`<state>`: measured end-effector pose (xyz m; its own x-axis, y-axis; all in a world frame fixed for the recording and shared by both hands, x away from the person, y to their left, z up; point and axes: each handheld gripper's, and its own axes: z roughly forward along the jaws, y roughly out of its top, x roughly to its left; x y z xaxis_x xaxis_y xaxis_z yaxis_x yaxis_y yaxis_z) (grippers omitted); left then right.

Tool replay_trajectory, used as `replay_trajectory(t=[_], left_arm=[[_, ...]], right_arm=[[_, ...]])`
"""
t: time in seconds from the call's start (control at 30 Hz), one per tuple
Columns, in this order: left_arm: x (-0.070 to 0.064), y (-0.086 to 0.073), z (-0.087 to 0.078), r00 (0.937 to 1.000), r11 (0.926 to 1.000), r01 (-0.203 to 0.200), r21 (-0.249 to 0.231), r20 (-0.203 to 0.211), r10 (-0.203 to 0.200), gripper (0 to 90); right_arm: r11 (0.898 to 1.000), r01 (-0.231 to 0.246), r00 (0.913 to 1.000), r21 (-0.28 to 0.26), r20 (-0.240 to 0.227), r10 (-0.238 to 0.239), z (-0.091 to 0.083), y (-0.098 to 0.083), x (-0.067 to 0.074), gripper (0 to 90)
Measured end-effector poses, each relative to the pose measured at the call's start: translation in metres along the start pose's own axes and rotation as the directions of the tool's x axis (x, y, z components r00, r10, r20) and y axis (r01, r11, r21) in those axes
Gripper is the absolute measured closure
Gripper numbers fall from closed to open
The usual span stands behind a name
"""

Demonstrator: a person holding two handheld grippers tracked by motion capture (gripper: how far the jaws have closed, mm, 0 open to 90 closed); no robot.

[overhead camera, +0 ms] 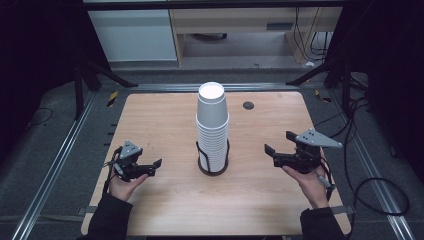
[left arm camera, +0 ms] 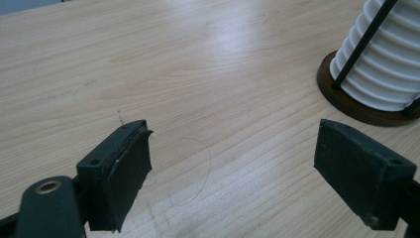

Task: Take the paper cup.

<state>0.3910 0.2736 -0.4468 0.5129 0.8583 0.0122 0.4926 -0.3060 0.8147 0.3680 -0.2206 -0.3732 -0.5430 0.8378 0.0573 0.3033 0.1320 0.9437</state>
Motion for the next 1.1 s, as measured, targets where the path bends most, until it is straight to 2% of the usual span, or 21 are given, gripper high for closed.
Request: replay_trajectory(t=[0.2, 0.43, 0.6, 0.67, 0.8, 0.93, 1.1], left_arm=[[-0.002, 0.001, 0.000, 1.0000, 1.0000, -0.002, -0.003, 0.005, 0.002, 12.9], [-0.002, 0.001, 0.000, 0.9999, 1.0000, 0.001, 0.000, 0.010, -0.001, 13.2], [-0.003, 0.001, 0.000, 0.9999, 1.0000, -0.001, 0.001, 0.012, 0.001, 13.2], [-0.003, 0.001, 0.000, 0.9999, 1.0000, -0.001, 0.002, 0.012, 0.001, 13.3], [-0.003, 0.001, 0.000, 0.9999, 1.0000, 0.000, 0.002, 0.011, 0.000, 13.3], [-0.003, 0.001, 0.001, 0.9999, 1.0000, -0.002, 0.005, 0.013, 0.002, 13.3], [-0.003, 0.001, 0.001, 0.9999, 1.0000, -0.006, 0.006, 0.013, 0.006, 13.2]], right_arm=[[0.999, 0.029, 0.9992, -0.031, -0.025, -0.030, -0.001, 0.019, 0.009, 10.5], [0.994, 0.039, 0.9955, -0.101, -0.082, -0.047, 0.002, 0.045, 0.024, 10.1], [0.990, 0.059, 0.9903, -0.124, -0.118, -0.074, 0.007, 0.060, 0.036, 9.7], [0.987, 0.067, 0.9854, -0.148, -0.145, -0.089, 0.011, 0.070, 0.045, 9.3], [0.984, 0.066, 0.9831, -0.167, -0.158, -0.093, 0.015, 0.078, 0.053, 8.9], [0.981, 0.053, 0.9765, -0.188, -0.196, -0.090, 0.024, 0.089, 0.062, 8.3], [0.980, 0.060, 0.9737, -0.191, -0.205, -0.099, 0.032, 0.094, 0.069, 7.9]])
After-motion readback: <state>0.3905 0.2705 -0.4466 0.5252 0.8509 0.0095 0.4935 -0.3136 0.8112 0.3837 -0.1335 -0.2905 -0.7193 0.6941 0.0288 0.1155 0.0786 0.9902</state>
